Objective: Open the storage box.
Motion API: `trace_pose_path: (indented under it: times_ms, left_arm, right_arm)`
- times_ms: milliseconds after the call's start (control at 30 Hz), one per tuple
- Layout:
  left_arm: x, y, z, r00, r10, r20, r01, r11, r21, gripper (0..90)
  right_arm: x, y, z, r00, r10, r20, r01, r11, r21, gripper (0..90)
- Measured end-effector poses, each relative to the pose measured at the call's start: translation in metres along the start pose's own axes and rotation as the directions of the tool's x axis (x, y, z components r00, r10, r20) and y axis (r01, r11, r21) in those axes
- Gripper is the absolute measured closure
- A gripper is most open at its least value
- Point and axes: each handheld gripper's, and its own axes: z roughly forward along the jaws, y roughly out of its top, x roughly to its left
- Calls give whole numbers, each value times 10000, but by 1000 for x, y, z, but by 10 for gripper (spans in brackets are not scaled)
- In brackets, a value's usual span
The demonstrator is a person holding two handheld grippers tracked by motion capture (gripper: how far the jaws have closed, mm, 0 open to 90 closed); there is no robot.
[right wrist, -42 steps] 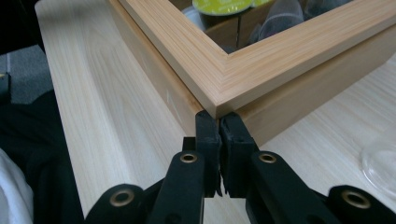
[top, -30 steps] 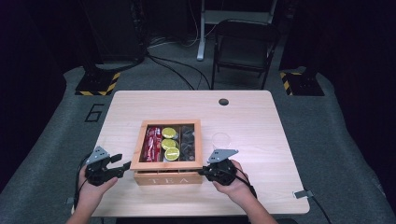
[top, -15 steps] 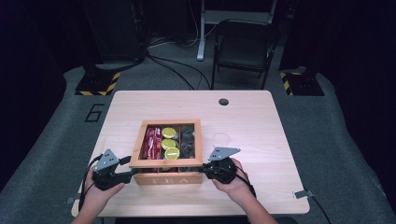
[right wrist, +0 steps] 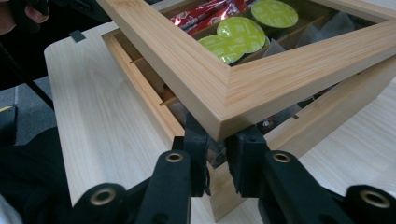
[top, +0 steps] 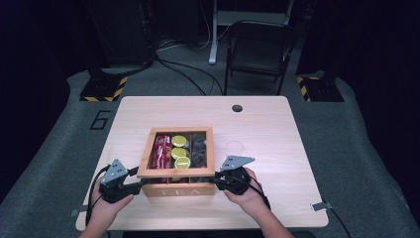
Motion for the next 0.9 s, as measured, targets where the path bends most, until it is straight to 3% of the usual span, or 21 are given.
trace_pose_path:
  times_ms: [67, 300, 533, 633, 900]
  left_arm:
    - [-1, 0, 1, 9998, 68, -209, -71, 9999, -134, 485]
    - [-2, 2, 1, 9994, 1, -358, -7, 9999, -155, 466]
    - [0, 7, -1, 9986, 15, -523, -24, 9998, -187, 442]
    - [-2, 10, -2, 9963, 122, -850, -157, 9991, -401, 442]
    - [3, 18, -6, 9985, -72, -551, 39, 9982, -596, 446]
  right_arm:
    - [-1, 0, -1, 10000, -34, 4, 34, 9999, -107, 760]
    - [0, 0, -4, 9992, 172, 352, -157, 9990, -414, 665]
    - [0, 3, -6, 9969, -2, 793, 54, 9978, -655, 608]
    - [0, 7, -9, 9954, 26, 956, 39, 9977, -672, 605]
    - [-1, 17, -14, 9910, -41, 1336, 121, 9981, -596, 563]
